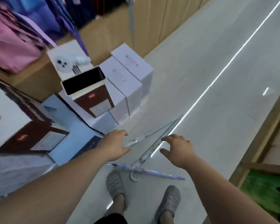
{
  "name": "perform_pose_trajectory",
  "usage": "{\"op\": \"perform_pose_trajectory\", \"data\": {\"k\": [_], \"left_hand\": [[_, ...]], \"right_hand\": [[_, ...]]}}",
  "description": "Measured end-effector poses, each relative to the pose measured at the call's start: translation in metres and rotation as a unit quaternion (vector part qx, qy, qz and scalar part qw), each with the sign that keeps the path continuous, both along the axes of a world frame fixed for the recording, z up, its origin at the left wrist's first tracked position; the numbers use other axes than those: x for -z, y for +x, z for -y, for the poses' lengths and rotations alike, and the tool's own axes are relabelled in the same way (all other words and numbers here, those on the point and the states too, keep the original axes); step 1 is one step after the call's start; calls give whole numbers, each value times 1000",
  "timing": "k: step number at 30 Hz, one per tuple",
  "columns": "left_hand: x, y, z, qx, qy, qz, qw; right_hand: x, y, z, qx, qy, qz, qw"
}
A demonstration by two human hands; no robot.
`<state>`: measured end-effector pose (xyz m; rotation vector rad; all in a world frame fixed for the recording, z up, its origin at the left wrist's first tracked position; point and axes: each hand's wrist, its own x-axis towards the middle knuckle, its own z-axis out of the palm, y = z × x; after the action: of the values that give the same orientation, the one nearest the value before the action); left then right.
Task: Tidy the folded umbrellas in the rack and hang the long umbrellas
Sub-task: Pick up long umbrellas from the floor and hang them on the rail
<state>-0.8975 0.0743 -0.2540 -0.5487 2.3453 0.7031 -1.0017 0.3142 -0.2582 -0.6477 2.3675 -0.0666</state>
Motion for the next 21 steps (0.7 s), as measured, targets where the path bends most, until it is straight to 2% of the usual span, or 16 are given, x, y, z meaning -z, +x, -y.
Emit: {"op": "perform_pose_trajectory", "data": {"k": [8, 12, 18, 21], "left_hand": [[243, 10, -35, -44, 0, 136, 990], [353, 31, -52, -25, 27, 199, 979], [468, 74, -64, -31, 36, 230, 972], [505, 94, -65, -81, 42, 251, 964]], "right_hand": [[241, 7, -48, 24, 21, 93, 995], [352, 30, -69, 92, 14, 172, 981], [476, 82, -77, 103, 54, 226, 967], [517, 98, -67, 95, 49, 237, 965]]}}
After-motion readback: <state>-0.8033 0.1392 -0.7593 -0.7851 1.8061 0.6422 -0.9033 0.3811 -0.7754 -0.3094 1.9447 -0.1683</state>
